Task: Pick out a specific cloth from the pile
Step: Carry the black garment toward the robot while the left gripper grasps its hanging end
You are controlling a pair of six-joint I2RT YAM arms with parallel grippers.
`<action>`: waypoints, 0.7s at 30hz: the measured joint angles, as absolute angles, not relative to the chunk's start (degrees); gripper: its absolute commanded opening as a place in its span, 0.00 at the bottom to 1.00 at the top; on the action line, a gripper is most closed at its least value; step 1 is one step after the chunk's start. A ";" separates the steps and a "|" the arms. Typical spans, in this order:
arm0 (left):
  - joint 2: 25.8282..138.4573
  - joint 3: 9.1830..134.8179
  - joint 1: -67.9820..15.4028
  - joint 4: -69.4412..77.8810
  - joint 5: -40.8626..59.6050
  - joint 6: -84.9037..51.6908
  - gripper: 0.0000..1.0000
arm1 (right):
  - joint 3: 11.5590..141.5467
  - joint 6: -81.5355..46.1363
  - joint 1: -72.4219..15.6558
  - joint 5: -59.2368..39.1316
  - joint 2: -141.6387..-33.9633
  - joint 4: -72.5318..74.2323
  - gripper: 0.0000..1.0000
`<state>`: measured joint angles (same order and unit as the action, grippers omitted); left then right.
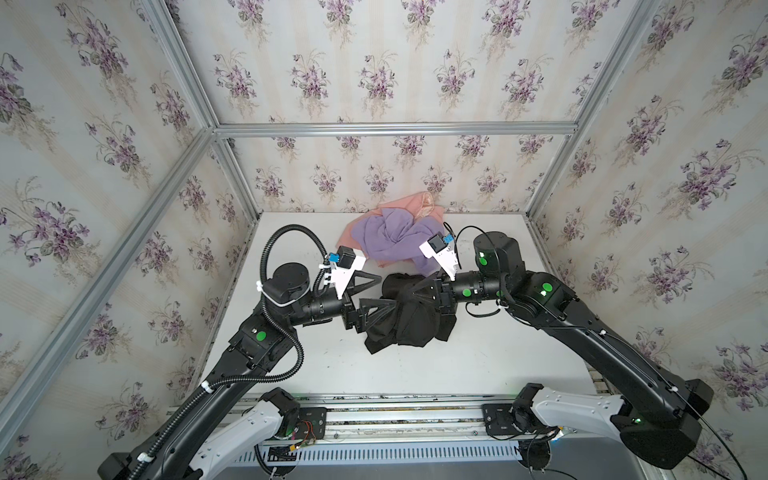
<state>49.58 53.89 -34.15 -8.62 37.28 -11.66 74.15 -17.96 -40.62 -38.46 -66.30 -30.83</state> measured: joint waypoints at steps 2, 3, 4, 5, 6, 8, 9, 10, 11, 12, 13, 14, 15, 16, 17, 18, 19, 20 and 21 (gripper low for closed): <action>50.65 53.93 -35.77 -8.60 36.88 -10.17 0.88 | 74.15 -17.52 -40.60 -38.87 -66.08 -31.38 0.00; 51.16 53.93 -36.56 -8.60 36.32 -9.32 0.88 | 74.17 -17.47 -40.60 -39.13 -66.04 -31.79 0.00; 51.59 53.91 -37.28 -8.60 35.99 -8.54 0.87 | 74.22 -17.34 -40.60 -39.20 -66.04 -32.08 0.00; 51.90 53.82 -37.87 -8.54 35.75 -7.86 0.87 | 74.48 -17.26 -40.60 -39.33 -66.11 -32.51 0.00; 52.18 53.54 -38.50 -8.12 35.40 -7.25 0.86 | 74.76 -17.08 -40.60 -39.57 -66.28 -33.01 0.00; 52.82 52.95 -39.46 -7.70 34.76 -6.44 0.85 | 75.35 -17.06 -40.60 -39.94 -66.52 -33.65 0.00; 53.25 52.73 -39.92 -7.57 34.59 -6.09 0.84 | 75.46 -17.04 -40.60 -40.05 -66.61 -33.67 0.00; 53.74 52.56 -40.32 -7.22 34.59 -5.80 0.82 | 75.70 -17.04 -40.58 -40.14 -66.78 -34.02 0.00; 54.13 52.51 -40.60 -6.85 34.61 -5.56 0.80 | 75.72 -17.04 -40.60 -40.14 -66.85 -34.04 0.00; 54.61 52.51 -40.84 -6.66 34.61 -5.28 0.77 | 75.81 -17.04 -40.60 -40.16 -66.96 -34.33 0.00; 55.02 52.49 -40.99 -6.57 34.65 -5.17 0.74 | 76.16 -17.04 -40.60 -40.18 -67.16 -34.70 0.00; 55.33 52.49 -41.15 -6.48 34.65 -5.06 0.72 | 76.44 -17.06 -40.60 -40.16 -67.29 -35.00 0.00; 55.64 52.49 -41.28 -6.39 34.68 -5.04 0.69 | 76.82 -17.06 -40.60 -40.18 -67.40 -35.18 0.00; 55.90 52.49 -41.28 -6.37 34.72 -5.04 0.67 | 76.95 -17.06 -40.60 -40.21 -67.44 -35.05 0.00; 56.10 52.53 -41.28 -6.37 34.72 -5.04 0.63 | 77.19 -17.08 -40.60 -40.23 -67.55 -35.31 0.00; 56.34 52.60 -41.28 -6.35 34.72 -5.06 0.59 | 77.21 -17.06 -40.60 -40.25 -67.61 -35.18 0.00; 56.55 52.69 -41.28 -6.33 34.74 -5.08 0.53 | 77.21 -17.06 -40.60 -40.25 -67.68 -35.22 0.00; 56.69 52.75 -41.28 -6.35 34.74 -5.08 0.48 | 77.23 -17.06 -40.60 -40.25 -67.77 -35.22 0.00; 56.77 52.86 -41.28 -6.37 34.74 -5.10 0.43 | 77.34 -17.06 -40.60 -40.25 -67.85 -35.22 0.00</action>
